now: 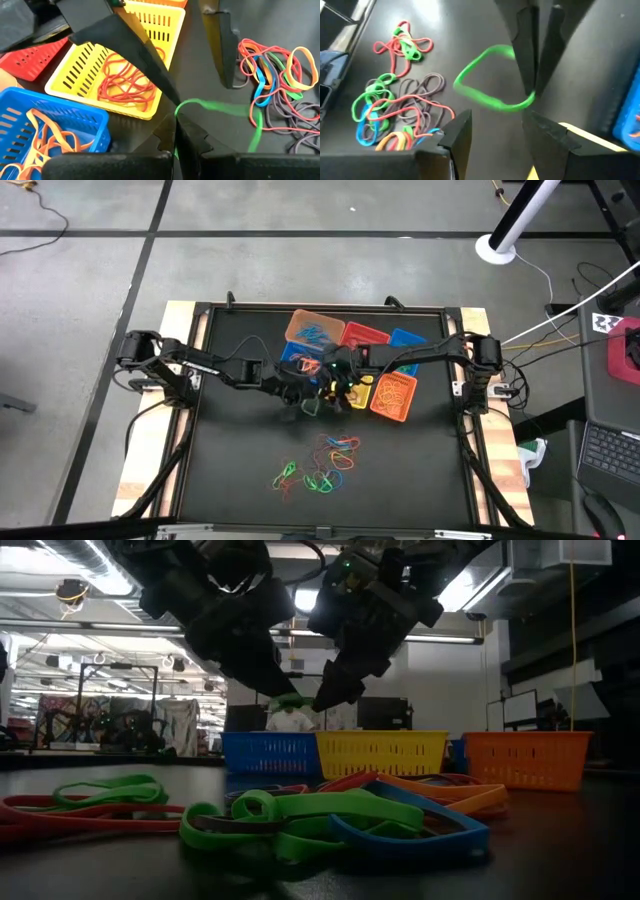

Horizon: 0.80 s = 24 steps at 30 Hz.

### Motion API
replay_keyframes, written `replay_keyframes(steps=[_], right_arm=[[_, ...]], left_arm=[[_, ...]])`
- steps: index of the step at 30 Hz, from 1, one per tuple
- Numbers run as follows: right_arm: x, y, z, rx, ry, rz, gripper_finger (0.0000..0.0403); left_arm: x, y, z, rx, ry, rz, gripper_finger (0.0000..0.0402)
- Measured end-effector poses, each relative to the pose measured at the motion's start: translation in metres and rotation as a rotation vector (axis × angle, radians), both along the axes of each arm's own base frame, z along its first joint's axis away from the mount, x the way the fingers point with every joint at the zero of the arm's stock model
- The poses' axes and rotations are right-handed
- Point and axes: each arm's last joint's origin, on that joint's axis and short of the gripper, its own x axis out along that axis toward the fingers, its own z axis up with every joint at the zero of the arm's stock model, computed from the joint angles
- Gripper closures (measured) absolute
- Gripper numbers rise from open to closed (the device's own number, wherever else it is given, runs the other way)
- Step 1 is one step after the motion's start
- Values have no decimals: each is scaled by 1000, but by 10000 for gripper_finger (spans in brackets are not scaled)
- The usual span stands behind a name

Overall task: Sort rubber bands into baskets
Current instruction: Put the green rubber band into the right blue basket

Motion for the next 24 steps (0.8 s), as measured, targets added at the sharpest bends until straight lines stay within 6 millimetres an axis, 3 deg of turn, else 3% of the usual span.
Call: replay_keyframes(steps=[13,24], right_arm=[[2,-1,2,81,27,-100,229],[3,-4,1,51,58,-224,240]], left_arm=[[0,0,0,-2,-5,0,394],[3,-3,3,-2,-41,-6,394]])
